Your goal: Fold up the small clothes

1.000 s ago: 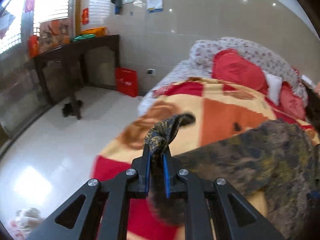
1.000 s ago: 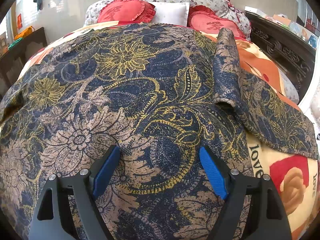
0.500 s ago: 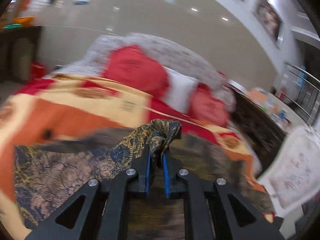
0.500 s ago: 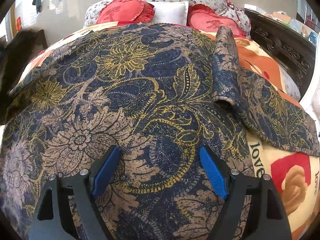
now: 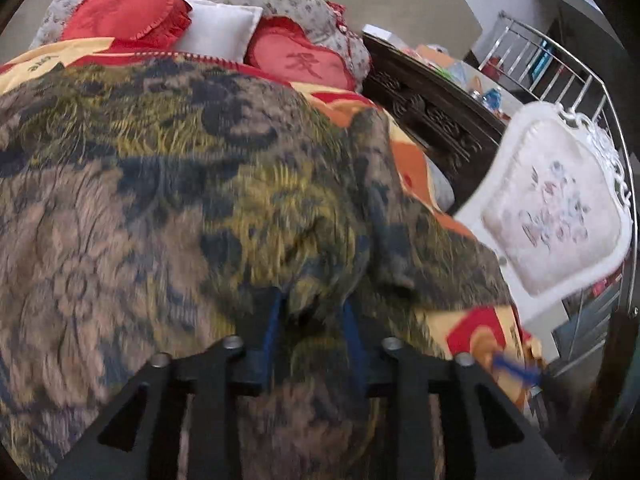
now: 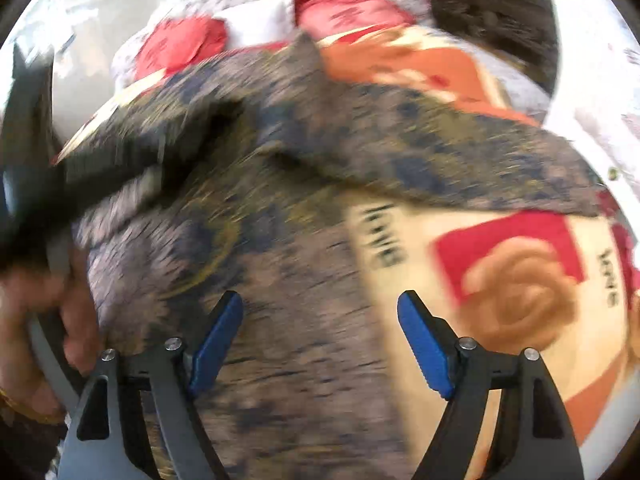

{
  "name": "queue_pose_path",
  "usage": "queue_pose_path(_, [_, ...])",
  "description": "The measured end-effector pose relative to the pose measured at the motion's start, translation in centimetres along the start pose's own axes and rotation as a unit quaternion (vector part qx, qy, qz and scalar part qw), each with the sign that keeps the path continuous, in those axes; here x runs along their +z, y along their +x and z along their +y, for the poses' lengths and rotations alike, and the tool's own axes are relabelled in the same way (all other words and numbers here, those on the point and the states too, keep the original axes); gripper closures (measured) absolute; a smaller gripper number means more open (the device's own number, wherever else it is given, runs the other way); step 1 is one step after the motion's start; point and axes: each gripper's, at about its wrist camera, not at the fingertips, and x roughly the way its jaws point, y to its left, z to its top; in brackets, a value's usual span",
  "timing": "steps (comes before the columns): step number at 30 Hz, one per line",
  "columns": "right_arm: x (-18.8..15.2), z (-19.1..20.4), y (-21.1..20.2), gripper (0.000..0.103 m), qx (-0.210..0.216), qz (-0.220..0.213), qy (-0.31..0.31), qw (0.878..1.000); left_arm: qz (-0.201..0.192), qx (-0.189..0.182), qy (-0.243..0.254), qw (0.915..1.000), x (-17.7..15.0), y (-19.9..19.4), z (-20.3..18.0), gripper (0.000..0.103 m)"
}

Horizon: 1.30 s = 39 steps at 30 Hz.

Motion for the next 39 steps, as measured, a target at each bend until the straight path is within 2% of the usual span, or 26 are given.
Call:
queue_pose_path(2, [2.0, -1.1, -1.0, 0.037, -0.008, -0.034, 0.001, 0.999, 0.002, -0.009, -0.008, 0.9999, -0.9, -1.6, 0.4, 0.051])
queue_pose_path(3, [3.1, -1.1, -1.2, 0.041, -0.005, -0.047, 0.0, 0.999, -0.001, -0.013, -0.01, 0.9999, -1.3, -2.8, 0.5, 0.047])
queue_pose_path(4, [4.0, -1.1, -1.3, 0.046, 0.004, -0.057, -0.003, 0.998, -0.012, -0.006, -0.005, 0.9999, -1.8, -4.3, 0.8, 0.042])
queue_pose_path(6, [6.0, 0.4, -1.8, 0.048, 0.049, -0.085, -0.021, 0.995, -0.029, 0.014, 0.004, 0.9995, -2.8, -6.7, 1.5, 0.04])
queue_pose_path(9, [7.8, 4.2, -1.3, 0.055, 0.111, -0.107, -0.065, 0.986, -0.072, 0.104, 0.006, 0.992, -3.1, -9.7, 3.2, 0.04])
queue_pose_path(11, [8.5, 7.4, 0.7, 0.061, 0.144, -0.093, -0.096, 0.981, -0.111, 0.186, -0.012, 0.9762, -3.0, -11.8, 6.0, 0.041])
queue_pose_path(13, [8.1, 10.0, 3.0, 0.074, 0.157, -0.056, -0.133, 0.977, -0.119, 0.233, -0.043, 0.9642, -2.9, -12.7, 8.7, 0.041])
queue_pose_path(15, [7.7, 11.1, 5.2, 0.081, 0.161, -0.019, -0.166, 0.973, -0.109, 0.249, -0.086, 0.9585, -3.1, -13.1, 11.8, 0.042])
queue_pose_path(16, [7.1, 11.0, 6.5, 0.085, 0.14, -0.004, -0.189, 0.972, -0.099, 0.254, -0.105, 0.9564, -3.4, -13.0, 13.3, 0.042])
queue_pose_path(17, [6.5, 10.5, 7.5, 0.093, 0.1, 0.003, -0.212, 0.972, -0.092, 0.253, -0.113, 0.9566, -3.2, -12.8, 14.5, 0.048])
queue_pose_path(18, [6.1, 9.4, 7.4, 0.103, 0.097, -0.009, -0.213, 0.972, -0.085, 0.243, -0.115, 0.9593, -3.4, -12.7, 15.3, 0.049])
queue_pose_path(21, [6.0, 5.9, 6.6, 0.103, 0.104, -0.012, -0.164, 0.981, -0.09, 0.232, -0.113, 0.9618, -3.1, -12.2, 15.6, 0.045])
queue_pose_path(23, [5.9, 5.6, 6.0, 0.103, 0.102, 0.002, -0.156, 0.982, -0.093, 0.218, -0.106, 0.9656, -3.0, -12.0, 15.4, 0.028])
queue_pose_path(25, [6.1, 5.9, 4.9, 0.103, 0.081, 0.009, -0.156, 0.984, -0.089, 0.217, -0.089, 0.968, -3.1, -11.5, 14.7, 0.021])
queue_pose_path(26, [6.5, 6.2, 3.9, 0.103, 0.084, -0.002, -0.142, 0.986, -0.087, 0.22, -0.084, 0.9681, -3.1, -11.2, 14.4, 0.018])
queue_pose_path(29, [9.0, 8.8, 2.4, 0.103, 0.106, -0.046, -0.149, 0.982, -0.076, 0.228, -0.074, 0.9679, -3.2, -10.8, 14.0, 0.014])
queue_pose_path(30, [9.5, 9.8, 2.7, 0.103, 0.098, -0.055, -0.161, 0.981, -0.072, 0.231, -0.071, 0.9678, -3.1, -10.6, 13.9, 0.013])
queue_pose_path(31, [9.9, 10.5, 3.5, 0.102, 0.092, -0.051, -0.166, 0.981, -0.069, 0.233, -0.067, 0.9678, -3.1, -10.4, 13.8, 0.012])
queue_pose_path(33, [10.4, 11.2, 7.5, 0.102, 0.045, -0.006, -0.171, 0.984, -0.067, 0.233, -0.065, 0.968, -3.1, -10.2, 13.6, 0.011])
queue_pose_path(34, [10.3, 10.8, 9.0, 0.102, 0.047, 0.009, -0.162, 0.986, -0.066, 0.233, -0.064, 0.9681, -3.0, -10.1, 13.6, 0.01])
queue_pose_path(36, [9.6, 10.2, 9.0, 0.102, 0.062, -0.018, -0.153, 0.986, -0.064, 0.23, -0.063, 0.9692, -3.0, -10.0, 13.6, 0.008])
queue_pose_path(39, [9.1, 10.7, 7.2, 0.101, 0.038, -0.009, -0.168, 0.985, -0.06, 0.225, -0.061, 0.9707, -3.0, -9.9, 13.7, 0.005])
